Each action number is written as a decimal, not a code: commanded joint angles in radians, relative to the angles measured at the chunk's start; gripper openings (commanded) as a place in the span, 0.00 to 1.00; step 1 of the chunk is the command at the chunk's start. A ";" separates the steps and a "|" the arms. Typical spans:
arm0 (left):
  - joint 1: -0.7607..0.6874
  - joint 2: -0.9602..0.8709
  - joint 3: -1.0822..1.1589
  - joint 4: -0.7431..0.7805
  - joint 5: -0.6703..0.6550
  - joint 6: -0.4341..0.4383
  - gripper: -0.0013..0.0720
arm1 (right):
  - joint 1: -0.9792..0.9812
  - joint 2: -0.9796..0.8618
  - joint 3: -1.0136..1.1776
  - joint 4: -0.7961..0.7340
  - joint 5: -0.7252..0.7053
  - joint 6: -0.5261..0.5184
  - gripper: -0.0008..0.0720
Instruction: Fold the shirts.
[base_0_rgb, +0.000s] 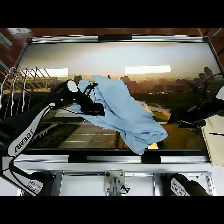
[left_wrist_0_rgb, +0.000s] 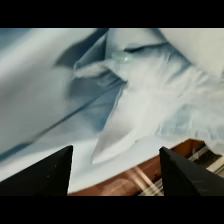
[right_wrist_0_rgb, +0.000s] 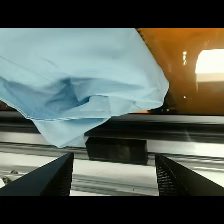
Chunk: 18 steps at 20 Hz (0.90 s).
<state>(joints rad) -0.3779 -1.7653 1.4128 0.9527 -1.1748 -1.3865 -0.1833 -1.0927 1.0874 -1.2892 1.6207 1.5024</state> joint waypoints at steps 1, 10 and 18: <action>-0.018 -0.017 -0.006 -0.068 0.096 0.017 0.82 | 0.001 0.001 -0.009 0.001 0.002 0.005 0.85; -0.004 0.020 0.062 -0.085 0.018 0.167 0.09 | 0.230 0.001 -0.171 -0.014 -0.102 0.091 0.85; 0.022 0.064 0.090 -0.097 -0.045 0.163 0.09 | 0.395 0.000 -0.215 -0.085 -0.231 -0.180 0.85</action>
<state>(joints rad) -0.3603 -1.7088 1.4971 0.8650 -1.2072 -1.2263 0.1368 -1.0924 0.8806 -1.3201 1.4551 1.4349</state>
